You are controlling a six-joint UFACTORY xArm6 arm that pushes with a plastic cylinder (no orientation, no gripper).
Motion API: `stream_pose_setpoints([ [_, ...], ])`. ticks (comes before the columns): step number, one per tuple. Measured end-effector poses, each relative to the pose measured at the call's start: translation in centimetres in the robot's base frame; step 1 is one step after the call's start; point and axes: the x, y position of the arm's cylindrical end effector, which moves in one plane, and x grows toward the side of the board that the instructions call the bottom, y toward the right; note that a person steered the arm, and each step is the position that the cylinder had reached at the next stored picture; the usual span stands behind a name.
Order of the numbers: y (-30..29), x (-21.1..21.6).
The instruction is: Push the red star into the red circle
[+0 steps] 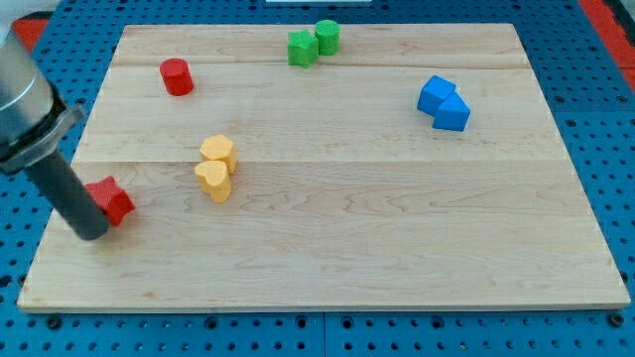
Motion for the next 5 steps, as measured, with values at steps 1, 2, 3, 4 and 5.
stream_pose_setpoints([
  [1, 0.0, -3.5],
  [2, 0.4, -6.4],
  [3, 1.1, -9.0],
  [4, 2.6, -11.0],
  [5, 3.5, -13.5],
])
